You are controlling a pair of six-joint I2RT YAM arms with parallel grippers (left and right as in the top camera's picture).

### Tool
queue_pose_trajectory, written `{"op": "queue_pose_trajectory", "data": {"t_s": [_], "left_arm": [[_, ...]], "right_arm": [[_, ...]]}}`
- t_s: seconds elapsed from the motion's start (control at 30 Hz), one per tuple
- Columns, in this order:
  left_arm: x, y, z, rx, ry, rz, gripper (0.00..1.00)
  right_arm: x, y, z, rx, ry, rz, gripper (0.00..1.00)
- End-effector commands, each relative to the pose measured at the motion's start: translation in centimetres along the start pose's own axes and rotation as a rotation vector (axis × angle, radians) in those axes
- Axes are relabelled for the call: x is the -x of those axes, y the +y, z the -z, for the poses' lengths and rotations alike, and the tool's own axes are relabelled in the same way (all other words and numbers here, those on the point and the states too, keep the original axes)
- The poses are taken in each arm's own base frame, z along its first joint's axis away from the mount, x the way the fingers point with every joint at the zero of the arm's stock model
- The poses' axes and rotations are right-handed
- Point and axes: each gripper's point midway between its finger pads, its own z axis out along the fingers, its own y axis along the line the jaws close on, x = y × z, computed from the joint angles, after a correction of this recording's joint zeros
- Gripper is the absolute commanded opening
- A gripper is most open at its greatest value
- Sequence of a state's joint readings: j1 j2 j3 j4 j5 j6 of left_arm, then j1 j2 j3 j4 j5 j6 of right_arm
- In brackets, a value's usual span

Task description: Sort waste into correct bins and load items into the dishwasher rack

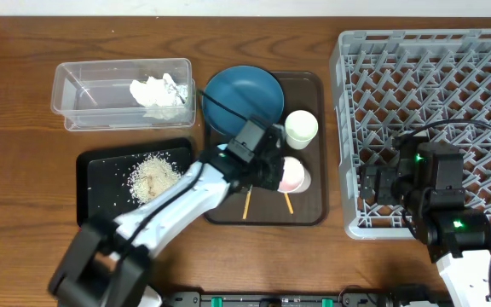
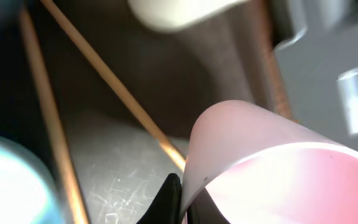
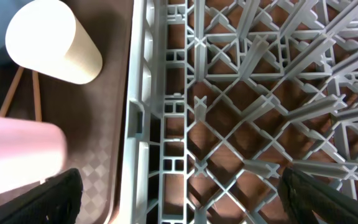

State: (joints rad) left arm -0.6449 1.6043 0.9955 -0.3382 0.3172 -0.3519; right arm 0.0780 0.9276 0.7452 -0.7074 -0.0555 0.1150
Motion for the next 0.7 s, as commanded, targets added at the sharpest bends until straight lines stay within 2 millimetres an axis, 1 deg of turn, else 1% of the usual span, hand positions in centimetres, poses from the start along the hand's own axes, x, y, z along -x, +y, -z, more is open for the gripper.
{"op": "queue_pose_trajectory", "data": {"t_s": [0.0,0.1,0.2,0.23,0.3,0.33,0.37,0.43,0.5,0.57,0.6,0.67], "left_arm": [[2.9,-1.1,4.2,-0.079,-0.113,0.069,0.06],[4.4,-0.1,6.7,-0.105,-0.175,0.159,0.06],[5.5,1.4,8.3,-0.154,-0.200,0.281,0.06],[5.7,1.6,8.6,-0.187,-0.196,0.310,0.06],[6.1,2.1,9.0,-0.261,-0.173,0.368,0.06],[6.2,2.3,9.1,-0.295,-0.159,0.395,0.06],[6.3,2.3,9.2,-0.345,-0.142,0.414,0.06],[6.6,1.6,9.6,-0.472,-0.108,0.408,0.06],[7.0,-0.1,10.6,-0.645,-0.074,0.346,0.06],[7.1,-1.7,11.6,-0.800,-0.044,0.268,0.05],[7.1,-2.3,12.0,-0.862,-0.028,0.230,0.06],[6.9,-2.5,11.9,-0.902,-0.007,0.215,0.06]], "right_arm": [[1.1,0.8,0.5,0.021,-0.031,0.010,0.99],[1.5,0.9,0.5,0.023,-0.047,0.010,0.99],[1.9,1.4,0.5,0.053,-0.062,0.013,0.99],[1.9,2.0,0.6,0.085,-0.065,0.016,0.99],[2.0,4.0,0.7,0.202,-0.067,0.061,0.99],[2.0,5.2,0.9,0.271,-0.068,0.094,0.99],[1.9,6.8,1.3,0.368,-0.068,0.137,0.99],[1.6,8.9,1.8,0.502,-0.065,0.192,0.99],[1.1,10.7,2.3,0.630,-0.053,0.245,0.99],[0.6,11.7,2.5,0.714,-0.038,0.277,0.99],[0.3,12.3,2.4,0.761,-0.024,0.287,0.99],[0.0,12.9,2.3,0.822,-0.008,0.296,0.99]]}}
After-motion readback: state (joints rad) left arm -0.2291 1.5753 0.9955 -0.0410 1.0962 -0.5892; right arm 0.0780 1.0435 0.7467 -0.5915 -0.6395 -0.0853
